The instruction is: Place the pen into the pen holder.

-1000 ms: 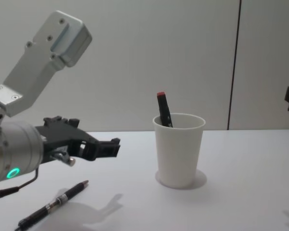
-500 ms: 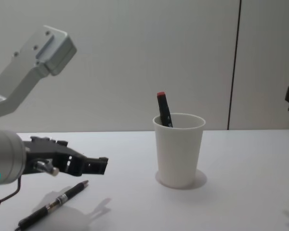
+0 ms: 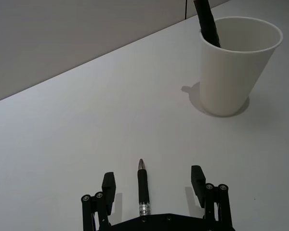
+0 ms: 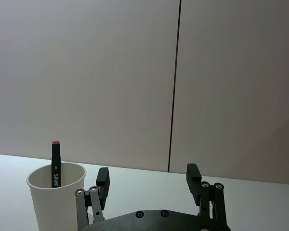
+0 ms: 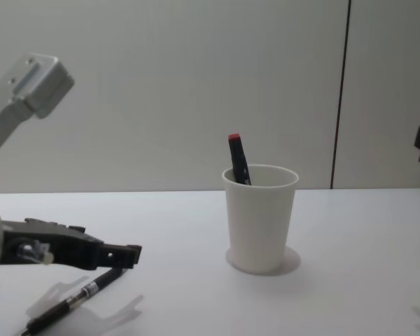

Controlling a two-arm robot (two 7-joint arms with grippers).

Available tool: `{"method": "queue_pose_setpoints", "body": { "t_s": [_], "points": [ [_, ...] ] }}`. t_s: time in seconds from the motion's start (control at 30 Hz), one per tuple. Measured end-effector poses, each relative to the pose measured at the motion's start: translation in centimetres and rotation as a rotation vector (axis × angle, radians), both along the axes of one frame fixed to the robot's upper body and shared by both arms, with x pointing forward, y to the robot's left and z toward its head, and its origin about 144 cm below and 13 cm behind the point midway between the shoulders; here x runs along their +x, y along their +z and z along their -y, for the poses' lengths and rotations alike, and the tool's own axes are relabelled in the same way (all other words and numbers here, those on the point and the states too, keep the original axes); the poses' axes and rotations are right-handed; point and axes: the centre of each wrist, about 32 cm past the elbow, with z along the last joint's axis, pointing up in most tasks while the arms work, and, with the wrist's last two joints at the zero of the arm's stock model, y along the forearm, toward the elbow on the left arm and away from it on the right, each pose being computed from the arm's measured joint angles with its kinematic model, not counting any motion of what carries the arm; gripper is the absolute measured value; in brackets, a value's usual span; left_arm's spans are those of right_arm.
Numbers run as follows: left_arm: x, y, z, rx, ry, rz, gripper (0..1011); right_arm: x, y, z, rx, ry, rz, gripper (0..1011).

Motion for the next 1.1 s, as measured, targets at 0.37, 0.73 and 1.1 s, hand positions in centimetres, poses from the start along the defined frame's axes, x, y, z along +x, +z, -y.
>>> {"method": "queue_pose_setpoints", "body": {
  "t_s": [0.37, 0.73, 1.1],
  "points": [
    [0.0, 0.4, -1.6, 0.022, -0.018, -0.042, 1000, 0.0, 0.0, 0.0, 0.000, 0.000, 0.000, 1002],
    [-0.2, 1.0, -2.1, 0.121, -0.011, -0.060, 1000, 0.0, 0.0, 0.0, 0.000, 0.000, 0.000, 1001],
    [-0.4, 1.1, -2.1, 0.181, -0.009, -0.087, 1000, 0.0, 0.0, 0.0, 0.000, 0.000, 0.000, 1001]
  ]
}}
